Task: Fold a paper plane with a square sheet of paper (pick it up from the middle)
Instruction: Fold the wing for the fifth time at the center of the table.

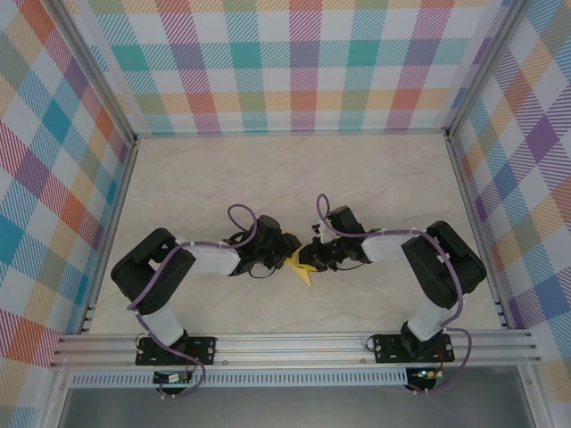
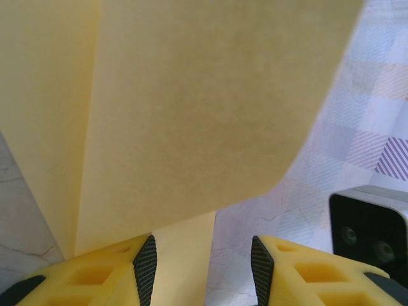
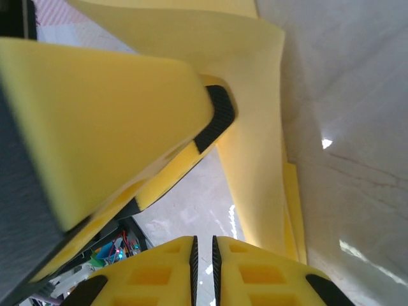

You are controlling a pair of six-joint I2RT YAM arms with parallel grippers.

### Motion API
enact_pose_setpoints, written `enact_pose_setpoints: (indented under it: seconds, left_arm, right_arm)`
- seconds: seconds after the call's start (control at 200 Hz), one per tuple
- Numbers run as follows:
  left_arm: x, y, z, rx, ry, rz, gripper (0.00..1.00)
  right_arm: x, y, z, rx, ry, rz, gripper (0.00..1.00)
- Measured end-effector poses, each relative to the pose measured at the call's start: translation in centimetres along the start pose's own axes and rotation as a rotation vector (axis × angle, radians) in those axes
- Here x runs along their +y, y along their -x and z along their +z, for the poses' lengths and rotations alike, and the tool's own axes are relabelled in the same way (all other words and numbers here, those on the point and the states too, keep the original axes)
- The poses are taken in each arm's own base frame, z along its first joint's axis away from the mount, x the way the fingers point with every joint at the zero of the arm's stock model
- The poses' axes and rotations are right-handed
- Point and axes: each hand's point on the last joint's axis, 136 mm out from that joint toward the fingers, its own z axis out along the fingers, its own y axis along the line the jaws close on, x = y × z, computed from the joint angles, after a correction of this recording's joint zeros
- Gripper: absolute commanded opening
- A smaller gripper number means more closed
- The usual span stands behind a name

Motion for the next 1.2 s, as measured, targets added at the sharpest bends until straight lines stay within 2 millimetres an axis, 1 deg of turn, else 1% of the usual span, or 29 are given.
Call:
enact_pose_setpoints:
  seconds: [0.115, 0.23, 0.405, 0.575, 0.765, 1.02, 1.2]
  left_arm:
    - [0.0, 0.0, 0.0, 0.000, 0.000, 0.000, 0.46]
    - [0.0, 0.0, 0.0, 0.000, 0.000, 0.000, 0.46]
    - [0.0, 0.0, 0.0, -0.001, 0.000, 0.000, 0.46]
    - [0.0, 0.0, 0.0, -0.001, -0.002, 0.000, 0.46]
    - [0.0, 0.0, 0.0, -0.003, -0.001, 0.000, 0.46]
    - [0.1, 0.0, 0.0, -0.004, -0.002, 0.000, 0.46]
    - [0.1, 0.0, -0.1, -0.003, -0.001, 0.000, 0.46]
  right_arm:
    - [-0.6, -0.2, 0.6, 0.023, 0.002, 0.026, 0.16]
    - [-0.7, -0.5, 0.7, 0.036, 0.016, 0.030, 0.15]
    - [-1.7, -1.7, 0.8, 0.069, 0.013, 0.042, 0.15]
    - [-1.9, -2.5, 0.7, 0.098, 0.027, 0.010, 0.15]
    - [-2.3, -2.9, 0.7, 0.113, 0.012, -0.032, 0.12]
    - [-3.3, -4.0, 0.5, 0.103, -0.113, -0.086, 0.08]
    - [-3.6, -4.3, 0.6, 0.088, -0.175, -0.120, 0.05]
